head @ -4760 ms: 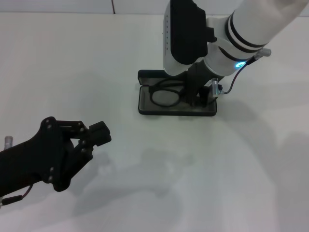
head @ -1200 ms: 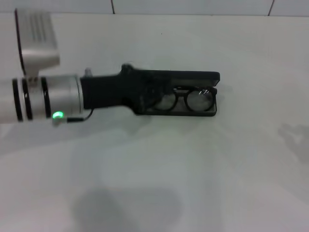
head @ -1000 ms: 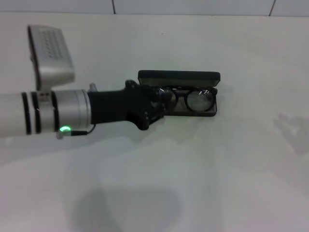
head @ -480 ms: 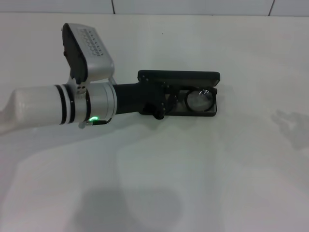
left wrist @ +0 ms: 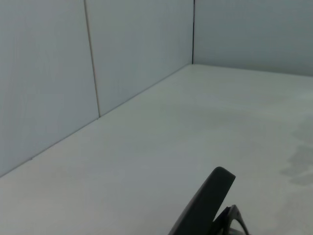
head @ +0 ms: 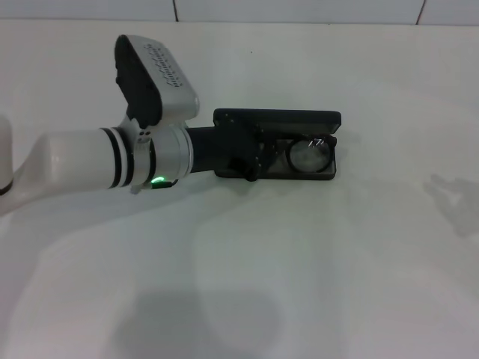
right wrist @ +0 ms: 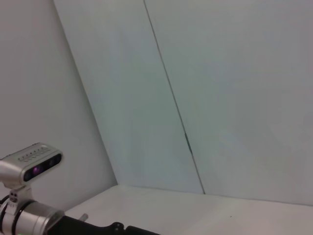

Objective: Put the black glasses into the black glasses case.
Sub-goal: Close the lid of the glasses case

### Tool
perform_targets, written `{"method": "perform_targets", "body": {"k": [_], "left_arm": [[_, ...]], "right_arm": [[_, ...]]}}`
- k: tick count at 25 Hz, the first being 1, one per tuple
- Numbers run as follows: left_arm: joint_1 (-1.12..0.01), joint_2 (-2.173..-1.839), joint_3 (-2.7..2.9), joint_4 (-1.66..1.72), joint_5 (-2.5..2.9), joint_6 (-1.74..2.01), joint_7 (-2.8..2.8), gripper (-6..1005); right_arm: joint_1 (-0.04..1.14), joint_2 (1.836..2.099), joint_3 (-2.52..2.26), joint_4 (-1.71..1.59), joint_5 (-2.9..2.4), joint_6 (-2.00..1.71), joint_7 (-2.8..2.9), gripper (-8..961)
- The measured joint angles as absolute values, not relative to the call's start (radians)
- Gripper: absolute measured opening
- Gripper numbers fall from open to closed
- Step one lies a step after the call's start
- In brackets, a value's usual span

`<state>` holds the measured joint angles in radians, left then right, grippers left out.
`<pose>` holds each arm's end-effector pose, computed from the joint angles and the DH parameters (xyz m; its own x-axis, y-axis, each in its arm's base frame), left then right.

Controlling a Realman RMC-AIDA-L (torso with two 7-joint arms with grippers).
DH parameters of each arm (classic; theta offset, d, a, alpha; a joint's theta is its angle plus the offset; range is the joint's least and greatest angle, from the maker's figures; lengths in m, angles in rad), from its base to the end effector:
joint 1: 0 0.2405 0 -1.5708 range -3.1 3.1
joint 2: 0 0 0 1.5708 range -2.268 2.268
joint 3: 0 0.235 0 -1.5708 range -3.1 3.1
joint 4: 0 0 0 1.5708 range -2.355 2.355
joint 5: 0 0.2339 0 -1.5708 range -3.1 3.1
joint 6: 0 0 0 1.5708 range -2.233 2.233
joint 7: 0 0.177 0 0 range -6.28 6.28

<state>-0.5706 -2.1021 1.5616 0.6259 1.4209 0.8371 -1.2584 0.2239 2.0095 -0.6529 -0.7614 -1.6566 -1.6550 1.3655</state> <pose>-0.1941 0.3902 -0.1277 0.9242 0.1843 0.3344 0.3057 -0.8818 -0.3591 0.3086 0.3008 0.0731 0.6433 -0.2612 -0.7197 -0.6195 -0.7299 -0.2888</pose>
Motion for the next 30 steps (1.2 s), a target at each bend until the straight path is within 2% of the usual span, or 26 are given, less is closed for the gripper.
{"method": "perform_targets", "body": {"k": [20, 25, 30], "left_arm": [[-0.610, -2.105, 1.593, 0.566, 1.393, 0.775, -1.250, 177], [-0.587, -2.100, 1.654, 0.615, 1.338, 0.784, -1.247, 178], [-0.514, -2.096, 1.682, 0.730, 1.326, 0.788, -1.255, 180]], "right_arm": [[0.233, 2.010, -0.660, -0.724, -1.648, -1.663, 1.340, 153], [0.221, 2.009, -0.651, -0.724, -1.647, -1.681, 1.340, 154], [0.213, 2.009, -0.647, -0.724, -1.646, -1.695, 1.332, 152]]}}
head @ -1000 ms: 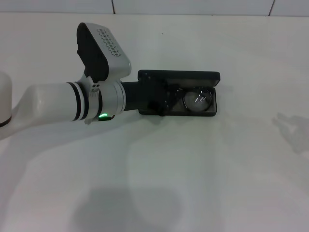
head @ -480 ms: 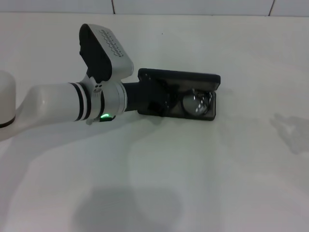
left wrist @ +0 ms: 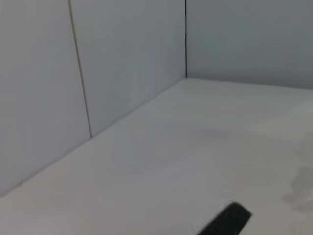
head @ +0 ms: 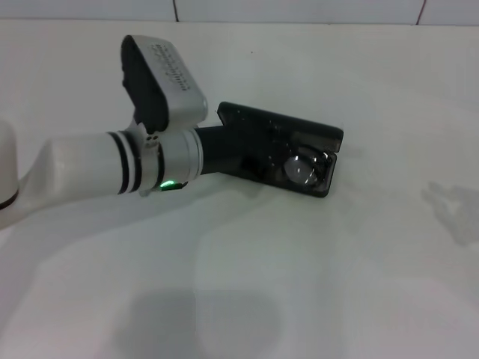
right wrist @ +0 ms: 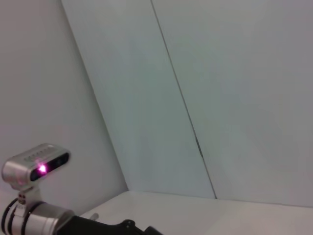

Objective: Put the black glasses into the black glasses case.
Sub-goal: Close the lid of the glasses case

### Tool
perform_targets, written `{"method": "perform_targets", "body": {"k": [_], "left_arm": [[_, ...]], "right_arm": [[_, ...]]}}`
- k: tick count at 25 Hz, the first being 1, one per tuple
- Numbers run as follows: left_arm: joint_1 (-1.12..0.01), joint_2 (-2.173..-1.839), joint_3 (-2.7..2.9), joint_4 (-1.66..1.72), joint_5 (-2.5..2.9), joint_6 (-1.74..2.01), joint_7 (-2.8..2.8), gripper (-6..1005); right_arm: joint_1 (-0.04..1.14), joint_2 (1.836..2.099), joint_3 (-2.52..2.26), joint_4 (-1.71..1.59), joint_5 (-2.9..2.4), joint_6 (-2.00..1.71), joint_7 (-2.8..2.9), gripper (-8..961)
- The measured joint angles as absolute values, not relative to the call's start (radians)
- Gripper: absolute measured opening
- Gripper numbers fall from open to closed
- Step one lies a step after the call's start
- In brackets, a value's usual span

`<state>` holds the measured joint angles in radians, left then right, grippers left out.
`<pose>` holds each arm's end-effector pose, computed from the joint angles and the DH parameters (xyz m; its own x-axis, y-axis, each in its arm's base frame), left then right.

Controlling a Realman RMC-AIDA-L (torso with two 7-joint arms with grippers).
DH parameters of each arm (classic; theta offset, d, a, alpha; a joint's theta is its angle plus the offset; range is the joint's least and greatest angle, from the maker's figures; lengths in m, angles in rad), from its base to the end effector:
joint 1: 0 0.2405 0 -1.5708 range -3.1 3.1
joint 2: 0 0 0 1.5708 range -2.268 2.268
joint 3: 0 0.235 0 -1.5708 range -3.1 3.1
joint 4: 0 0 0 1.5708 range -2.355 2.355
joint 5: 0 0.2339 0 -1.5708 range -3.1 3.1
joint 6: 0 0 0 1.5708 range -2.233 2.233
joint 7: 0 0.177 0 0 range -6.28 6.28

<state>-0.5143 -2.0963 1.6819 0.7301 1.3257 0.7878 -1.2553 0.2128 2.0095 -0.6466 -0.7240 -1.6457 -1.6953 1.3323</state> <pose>-0.1761 0.3830 -0.1311 0.9181 0.1457 0.3687 0.2873 -0.8854 -0.3654 0.3095 0.2903 0.0683 0.6260 -0.2530 -0.7376 -0.6136 -0.7435 -0.2657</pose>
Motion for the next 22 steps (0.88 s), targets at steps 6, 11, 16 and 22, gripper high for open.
{"method": "perform_targets", "body": {"k": [6, 11, 16, 22], "left_arm": [[-0.410, -2.080, 1.673, 0.872, 1.331, 0.882, -1.289, 181], [-0.374, -2.068, 1.633, 0.947, 1.334, 0.984, -1.303, 183], [-0.457, -2.082, 1.538, 0.919, 1.432, 1.005, -1.345, 184], [-0.619, -2.075, 1.467, 0.789, 1.557, 1.013, -1.426, 196]], "right_arm": [[0.206, 2.009, -0.646, -0.724, -1.644, -1.702, 1.328, 153], [0.203, 2.009, -0.646, -0.724, -1.644, -1.705, 1.324, 152], [0.202, 2.009, -0.646, -0.713, -1.643, -1.708, 1.315, 153], [0.199, 2.009, -0.646, -0.682, -1.643, -1.718, 1.294, 153]]}}
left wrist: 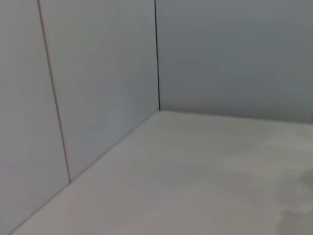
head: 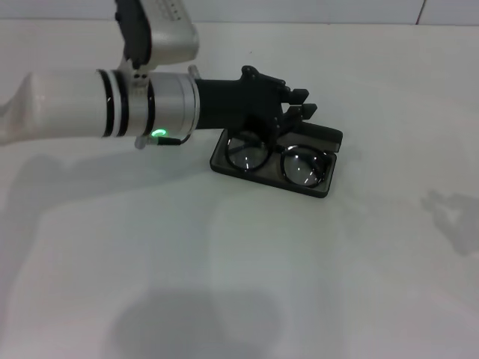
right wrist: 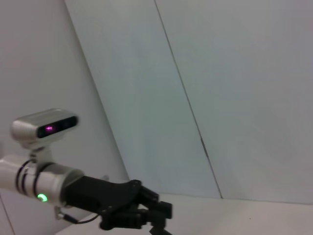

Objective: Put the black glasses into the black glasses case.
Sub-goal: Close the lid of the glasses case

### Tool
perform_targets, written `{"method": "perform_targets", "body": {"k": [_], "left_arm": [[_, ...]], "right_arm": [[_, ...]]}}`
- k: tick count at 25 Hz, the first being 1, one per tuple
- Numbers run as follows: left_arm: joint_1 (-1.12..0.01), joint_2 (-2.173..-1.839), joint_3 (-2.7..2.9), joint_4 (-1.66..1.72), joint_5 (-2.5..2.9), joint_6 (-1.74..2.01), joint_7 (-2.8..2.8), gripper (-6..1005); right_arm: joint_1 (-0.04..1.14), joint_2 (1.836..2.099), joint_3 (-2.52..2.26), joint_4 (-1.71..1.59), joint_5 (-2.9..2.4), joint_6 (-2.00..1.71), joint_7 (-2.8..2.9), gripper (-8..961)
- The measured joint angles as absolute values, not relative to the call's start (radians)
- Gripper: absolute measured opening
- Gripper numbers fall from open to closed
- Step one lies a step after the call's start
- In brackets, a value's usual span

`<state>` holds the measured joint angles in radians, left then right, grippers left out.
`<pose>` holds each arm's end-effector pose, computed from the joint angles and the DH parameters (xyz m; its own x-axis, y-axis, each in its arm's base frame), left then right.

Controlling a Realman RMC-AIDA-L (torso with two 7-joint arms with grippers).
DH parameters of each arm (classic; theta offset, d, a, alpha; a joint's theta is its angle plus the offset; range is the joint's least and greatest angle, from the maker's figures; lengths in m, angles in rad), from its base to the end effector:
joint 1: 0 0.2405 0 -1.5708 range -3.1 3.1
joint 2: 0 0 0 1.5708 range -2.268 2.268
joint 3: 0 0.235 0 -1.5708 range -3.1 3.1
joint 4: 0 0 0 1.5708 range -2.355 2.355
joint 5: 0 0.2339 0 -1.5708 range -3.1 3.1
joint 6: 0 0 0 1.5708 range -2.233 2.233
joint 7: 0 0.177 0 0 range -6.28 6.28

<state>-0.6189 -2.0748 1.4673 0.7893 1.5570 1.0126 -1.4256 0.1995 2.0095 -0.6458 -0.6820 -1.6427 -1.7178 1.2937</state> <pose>-0.1379 0.4031 -0.0933 0.9190 0.0989 0.3817 0.2179 -0.9342 -0.2824 0.3133 0.2801 0.0613 0.6136 -0.2536 -0.7478 -0.6144 -0.7482 -0.2504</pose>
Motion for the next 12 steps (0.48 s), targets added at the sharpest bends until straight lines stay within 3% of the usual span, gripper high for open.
{"method": "perform_targets", "body": {"k": [12], "left_arm": [[-0.660, -2.086, 1.425, 0.700, 1.593, 0.974, -1.401, 227]], "right_arm": [[0.198, 2.009, -0.646, -0.636, -1.643, -1.720, 1.262, 153]]}}
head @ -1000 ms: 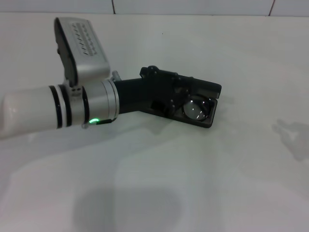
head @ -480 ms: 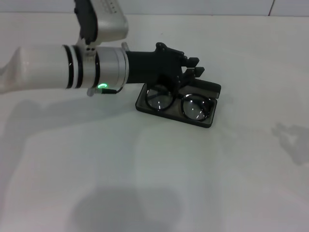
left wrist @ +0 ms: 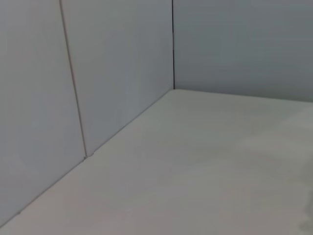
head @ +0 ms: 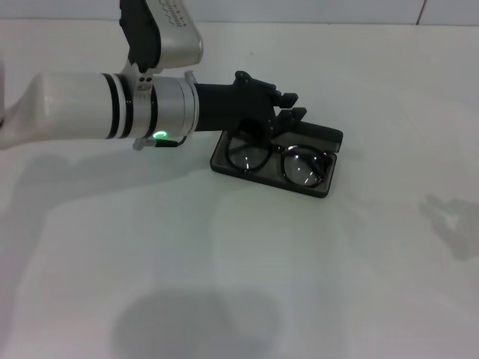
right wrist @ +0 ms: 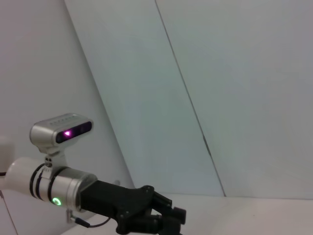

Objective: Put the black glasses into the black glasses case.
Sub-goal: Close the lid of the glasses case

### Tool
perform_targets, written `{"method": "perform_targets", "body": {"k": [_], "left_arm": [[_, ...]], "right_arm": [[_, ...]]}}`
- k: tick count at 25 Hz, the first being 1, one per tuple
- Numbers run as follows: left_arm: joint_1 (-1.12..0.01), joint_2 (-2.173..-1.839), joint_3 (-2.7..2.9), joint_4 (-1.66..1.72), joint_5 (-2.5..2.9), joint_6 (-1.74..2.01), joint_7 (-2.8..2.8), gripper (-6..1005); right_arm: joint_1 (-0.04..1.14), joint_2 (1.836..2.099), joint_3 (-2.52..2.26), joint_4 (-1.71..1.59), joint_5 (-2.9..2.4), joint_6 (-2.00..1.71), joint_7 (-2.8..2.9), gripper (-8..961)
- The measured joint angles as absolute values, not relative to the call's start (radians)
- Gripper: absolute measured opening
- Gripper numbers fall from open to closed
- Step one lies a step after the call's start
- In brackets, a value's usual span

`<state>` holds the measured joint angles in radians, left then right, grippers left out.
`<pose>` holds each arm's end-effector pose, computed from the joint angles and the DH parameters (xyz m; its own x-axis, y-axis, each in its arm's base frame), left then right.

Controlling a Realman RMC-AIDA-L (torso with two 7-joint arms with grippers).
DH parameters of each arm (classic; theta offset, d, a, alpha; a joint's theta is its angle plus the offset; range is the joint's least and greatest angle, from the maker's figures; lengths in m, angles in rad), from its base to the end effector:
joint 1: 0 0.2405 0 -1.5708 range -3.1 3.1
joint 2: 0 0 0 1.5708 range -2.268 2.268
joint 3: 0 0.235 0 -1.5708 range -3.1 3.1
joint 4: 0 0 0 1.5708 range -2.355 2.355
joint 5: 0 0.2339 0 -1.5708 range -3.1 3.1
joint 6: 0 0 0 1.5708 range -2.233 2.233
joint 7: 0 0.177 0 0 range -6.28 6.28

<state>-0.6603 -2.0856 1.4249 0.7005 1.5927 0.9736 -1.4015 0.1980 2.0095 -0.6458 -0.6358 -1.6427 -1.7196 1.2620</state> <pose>-0.1519 0.4111 -0.1009 0.9284 0.1297 0.3482 0.2441 -0.9194 -0.3085 0.3166 0.2752 0.0533 0.6007 -0.2600 -0.7560 -0.6225 -0.7455 -0.2382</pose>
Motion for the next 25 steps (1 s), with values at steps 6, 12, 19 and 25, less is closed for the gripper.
{"method": "perform_targets", "body": {"k": [6, 12, 19, 25], "left_arm": [[-0.689, -2.088, 1.425, 0.642, 1.596, 0.955, -1.384, 228], [-0.685, -2.088, 1.430, 0.629, 1.597, 0.954, -1.383, 226], [-0.666, -2.090, 1.434, 0.630, 1.597, 0.963, -1.385, 224], [-0.642, -2.093, 1.449, 0.638, 1.590, 0.966, -1.383, 222]], "right_arm": [[0.201, 2.010, -0.649, -0.624, -1.643, -1.720, 1.260, 152], [0.198, 2.009, -0.646, -0.618, -1.643, -1.729, 1.252, 152], [0.196, 2.010, -0.646, -0.618, -1.643, -1.731, 1.249, 153], [0.196, 2.009, -0.645, -0.618, -1.643, -1.731, 1.248, 153]]}}
